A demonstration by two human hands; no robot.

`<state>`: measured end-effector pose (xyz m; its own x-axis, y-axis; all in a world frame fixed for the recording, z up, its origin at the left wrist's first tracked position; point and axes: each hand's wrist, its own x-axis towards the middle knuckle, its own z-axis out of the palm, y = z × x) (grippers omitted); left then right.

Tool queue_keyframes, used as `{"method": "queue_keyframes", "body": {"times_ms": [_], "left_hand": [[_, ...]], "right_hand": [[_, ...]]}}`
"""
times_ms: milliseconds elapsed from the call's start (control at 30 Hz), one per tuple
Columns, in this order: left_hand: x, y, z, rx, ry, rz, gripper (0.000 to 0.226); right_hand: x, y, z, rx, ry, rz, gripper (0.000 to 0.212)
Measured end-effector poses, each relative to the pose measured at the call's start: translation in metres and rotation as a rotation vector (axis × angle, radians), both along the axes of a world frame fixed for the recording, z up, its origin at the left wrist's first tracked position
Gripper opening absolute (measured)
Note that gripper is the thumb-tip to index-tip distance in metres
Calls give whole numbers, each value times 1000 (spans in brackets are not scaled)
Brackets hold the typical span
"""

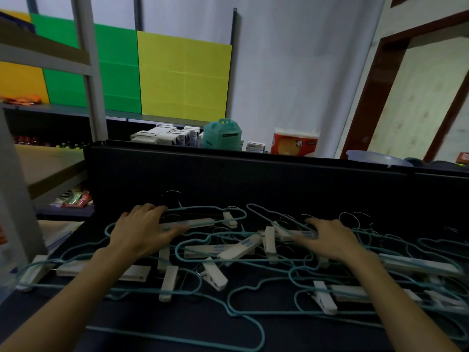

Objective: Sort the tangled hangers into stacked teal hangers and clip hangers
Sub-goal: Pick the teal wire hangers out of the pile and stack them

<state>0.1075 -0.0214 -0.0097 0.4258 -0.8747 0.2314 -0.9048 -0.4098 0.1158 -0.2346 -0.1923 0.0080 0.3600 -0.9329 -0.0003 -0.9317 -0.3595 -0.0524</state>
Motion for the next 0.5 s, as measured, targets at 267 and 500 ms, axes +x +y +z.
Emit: {"method": "queue_keyframes", "body": {"times_ms": [267,500], "left_hand": [[-1,2,-18,-57,-44,35,103],[-1,8,-10,-66,-69,47,115]], "right_hand": [[0,-15,2,155,-203,67,101],[14,-11,7,143,-435,197,89]]}}
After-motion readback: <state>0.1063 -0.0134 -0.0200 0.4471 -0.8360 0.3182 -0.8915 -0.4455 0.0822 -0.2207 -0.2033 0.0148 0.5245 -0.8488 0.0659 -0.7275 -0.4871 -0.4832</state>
